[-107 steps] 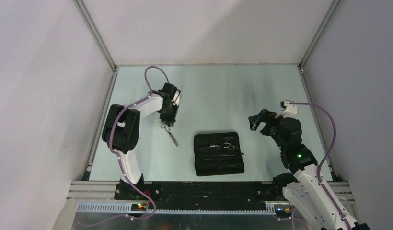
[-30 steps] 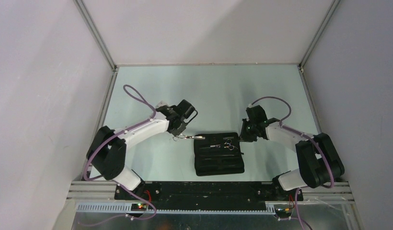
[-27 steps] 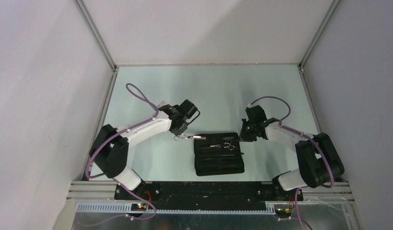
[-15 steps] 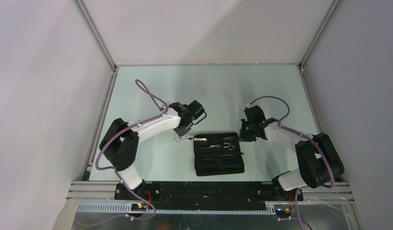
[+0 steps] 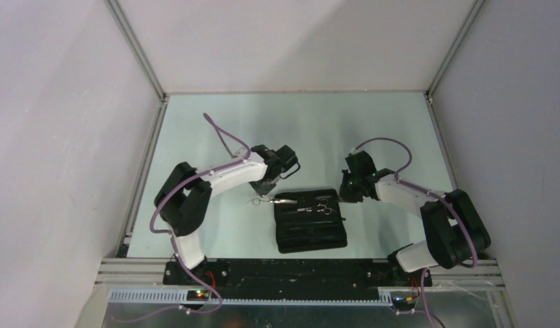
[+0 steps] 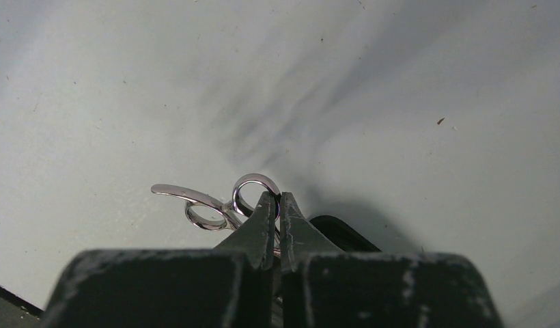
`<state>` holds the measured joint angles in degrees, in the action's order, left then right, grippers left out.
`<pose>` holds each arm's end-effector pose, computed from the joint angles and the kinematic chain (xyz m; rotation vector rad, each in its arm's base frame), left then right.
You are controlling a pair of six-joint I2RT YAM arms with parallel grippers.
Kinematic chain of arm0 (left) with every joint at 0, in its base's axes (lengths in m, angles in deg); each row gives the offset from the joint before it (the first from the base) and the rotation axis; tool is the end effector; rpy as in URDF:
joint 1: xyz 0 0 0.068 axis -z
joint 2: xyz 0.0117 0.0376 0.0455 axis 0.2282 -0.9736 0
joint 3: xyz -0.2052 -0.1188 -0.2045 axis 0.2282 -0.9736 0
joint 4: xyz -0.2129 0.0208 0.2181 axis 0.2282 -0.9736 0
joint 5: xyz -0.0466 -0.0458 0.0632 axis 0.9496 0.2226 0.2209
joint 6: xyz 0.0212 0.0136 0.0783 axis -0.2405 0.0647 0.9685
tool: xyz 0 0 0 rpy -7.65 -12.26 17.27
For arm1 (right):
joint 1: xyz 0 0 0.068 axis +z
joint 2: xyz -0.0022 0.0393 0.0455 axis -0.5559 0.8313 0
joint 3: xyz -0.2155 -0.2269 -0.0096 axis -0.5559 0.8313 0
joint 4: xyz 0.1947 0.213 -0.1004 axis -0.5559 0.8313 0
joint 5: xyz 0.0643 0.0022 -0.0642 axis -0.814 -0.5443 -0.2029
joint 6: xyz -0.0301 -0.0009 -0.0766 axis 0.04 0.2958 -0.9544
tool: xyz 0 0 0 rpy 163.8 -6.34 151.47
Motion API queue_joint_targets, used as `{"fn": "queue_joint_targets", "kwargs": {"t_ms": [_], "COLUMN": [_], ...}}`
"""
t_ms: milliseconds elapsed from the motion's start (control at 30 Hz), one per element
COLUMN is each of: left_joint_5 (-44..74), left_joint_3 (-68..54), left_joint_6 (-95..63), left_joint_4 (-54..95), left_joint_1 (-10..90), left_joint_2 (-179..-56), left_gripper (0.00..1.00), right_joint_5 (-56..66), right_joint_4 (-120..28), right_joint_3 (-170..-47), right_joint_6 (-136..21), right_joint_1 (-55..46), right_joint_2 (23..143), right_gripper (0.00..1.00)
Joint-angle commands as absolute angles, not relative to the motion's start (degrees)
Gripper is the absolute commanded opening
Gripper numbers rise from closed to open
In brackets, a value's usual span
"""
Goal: Sort the hair-cutting tools
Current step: Place the scissors at the center of the board.
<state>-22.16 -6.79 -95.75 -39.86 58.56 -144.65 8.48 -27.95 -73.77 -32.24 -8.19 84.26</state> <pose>0.2862 -0.2407 0.1802 -1.0528 2.4363 0.2187 0.2755 0.1380 0.1396 0.1309 2.6973 0.4316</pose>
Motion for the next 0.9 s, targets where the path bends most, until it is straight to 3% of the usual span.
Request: {"fn": "queue_joint_targets", "kwargs": {"t_ms": [0,867], "left_joint_5": [-24.1,-22.0], "left_joint_3": [-3.6,-3.5], "left_joint_6": [-99.3,-103.1], "left_joint_4": [-42.6,-49.4], "left_joint_1": [59.2,58.7], "left_joint_2": [-145.5,-146.2], "left_gripper": [0.00,0.03], "right_joint_5": [8.1,8.9], "right_joint_4": [-28.1,-29.0], "right_joint_3": [-75.4,-73.0], "right_joint_6": [-29.4,-24.7], "right_joint_1": [-6.6,-6.7], "right_joint_2": [82.6,80.7], "right_gripper": [0.00,0.00]}}
